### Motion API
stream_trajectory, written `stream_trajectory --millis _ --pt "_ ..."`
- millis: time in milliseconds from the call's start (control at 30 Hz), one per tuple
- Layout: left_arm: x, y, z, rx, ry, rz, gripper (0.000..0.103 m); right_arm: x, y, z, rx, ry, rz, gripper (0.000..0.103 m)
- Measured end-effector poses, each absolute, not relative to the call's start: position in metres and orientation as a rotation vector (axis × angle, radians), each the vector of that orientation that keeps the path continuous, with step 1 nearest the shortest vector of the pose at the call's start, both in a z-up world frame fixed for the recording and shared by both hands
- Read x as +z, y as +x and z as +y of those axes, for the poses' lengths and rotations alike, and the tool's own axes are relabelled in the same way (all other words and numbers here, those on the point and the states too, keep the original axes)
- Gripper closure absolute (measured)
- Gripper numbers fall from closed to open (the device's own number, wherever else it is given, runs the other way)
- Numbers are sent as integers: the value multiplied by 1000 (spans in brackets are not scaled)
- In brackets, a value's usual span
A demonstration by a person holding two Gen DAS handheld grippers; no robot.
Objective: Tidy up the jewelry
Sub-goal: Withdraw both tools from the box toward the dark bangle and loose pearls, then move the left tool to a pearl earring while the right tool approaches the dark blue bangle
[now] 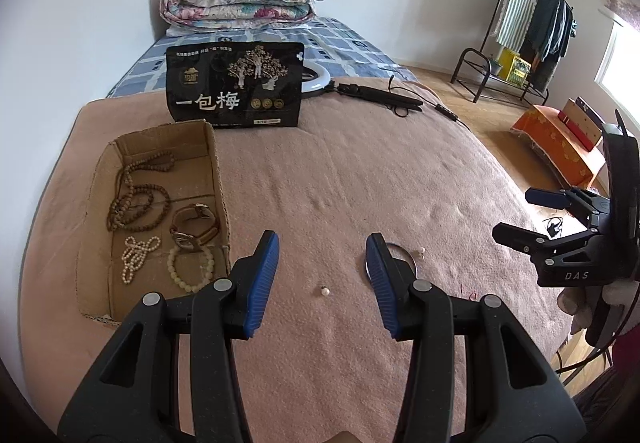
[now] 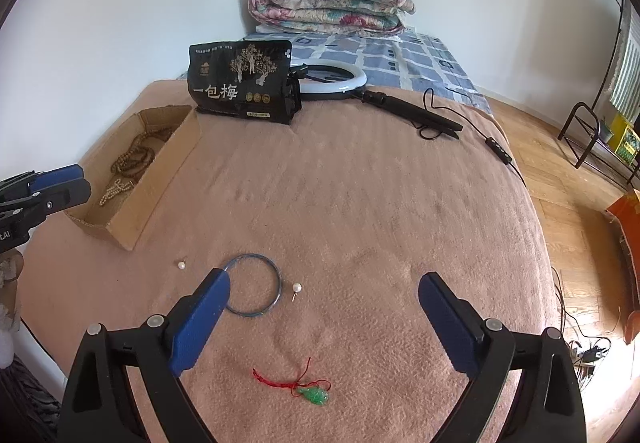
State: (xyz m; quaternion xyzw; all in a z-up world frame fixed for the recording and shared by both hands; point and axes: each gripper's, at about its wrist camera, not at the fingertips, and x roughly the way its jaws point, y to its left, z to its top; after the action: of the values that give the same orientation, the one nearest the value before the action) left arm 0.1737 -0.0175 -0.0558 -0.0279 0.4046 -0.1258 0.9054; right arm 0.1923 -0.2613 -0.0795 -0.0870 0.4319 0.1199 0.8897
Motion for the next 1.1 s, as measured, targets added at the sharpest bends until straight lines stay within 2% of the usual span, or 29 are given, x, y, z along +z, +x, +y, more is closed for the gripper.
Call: stream_trajectory --millis 500,1100 --pt "-113 175 -58 -306 18 934 57 -109 192 -286 234 -196 951 6" --pt "-148 178 -64 -290 58 972 57 -128 197 -279 350 -192 962 6"
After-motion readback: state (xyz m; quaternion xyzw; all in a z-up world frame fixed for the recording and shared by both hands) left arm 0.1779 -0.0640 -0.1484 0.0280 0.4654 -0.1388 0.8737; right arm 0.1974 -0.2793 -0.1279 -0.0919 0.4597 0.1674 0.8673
